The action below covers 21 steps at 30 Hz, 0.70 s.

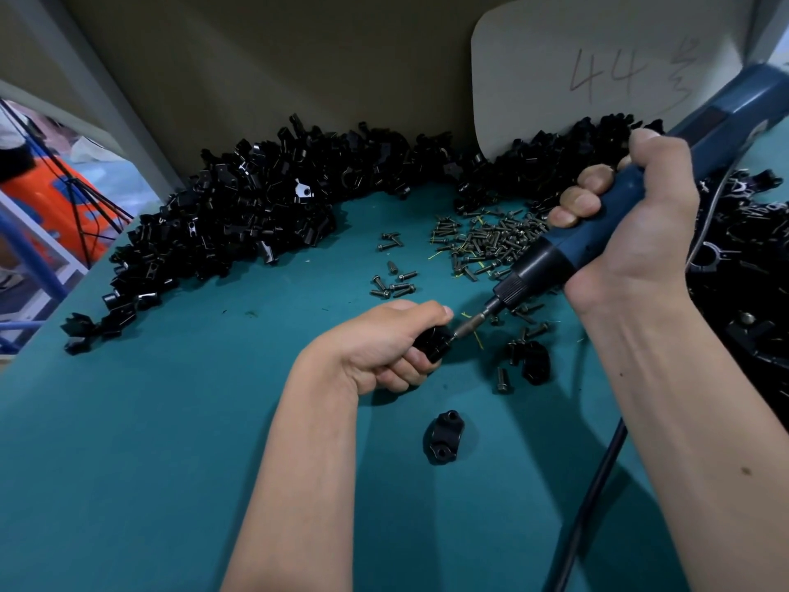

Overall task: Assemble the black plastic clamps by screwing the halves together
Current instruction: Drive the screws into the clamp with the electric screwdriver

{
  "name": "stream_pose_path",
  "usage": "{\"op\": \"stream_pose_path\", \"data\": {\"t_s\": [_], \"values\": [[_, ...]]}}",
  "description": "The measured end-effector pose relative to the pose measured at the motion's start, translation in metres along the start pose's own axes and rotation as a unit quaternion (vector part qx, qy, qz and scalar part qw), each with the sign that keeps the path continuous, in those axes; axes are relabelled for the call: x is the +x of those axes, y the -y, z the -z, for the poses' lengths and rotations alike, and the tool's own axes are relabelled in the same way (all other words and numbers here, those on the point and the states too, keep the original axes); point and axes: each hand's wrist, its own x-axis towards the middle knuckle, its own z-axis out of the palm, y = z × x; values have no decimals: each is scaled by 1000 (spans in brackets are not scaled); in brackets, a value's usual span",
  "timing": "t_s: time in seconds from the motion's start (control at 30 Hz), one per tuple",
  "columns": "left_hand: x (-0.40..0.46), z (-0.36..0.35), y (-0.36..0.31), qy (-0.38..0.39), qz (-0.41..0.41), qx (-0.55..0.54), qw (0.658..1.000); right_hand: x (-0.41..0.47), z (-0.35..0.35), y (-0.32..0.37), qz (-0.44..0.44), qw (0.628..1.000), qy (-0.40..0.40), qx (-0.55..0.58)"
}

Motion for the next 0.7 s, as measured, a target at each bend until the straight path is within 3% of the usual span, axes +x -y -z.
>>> {"op": "stream_pose_path", "data": {"t_s": [0.3,0.47,0.7], "values": [[3,1,4,21,-21,-13,999,2,5,1,1,998,-57,-21],[0,9,14,88,-103,-29,990,0,10,6,-5,999,-48,-18],[-1,13,19,53,-145,-23,988,5,12,8,-28,999,-20,21]]}}
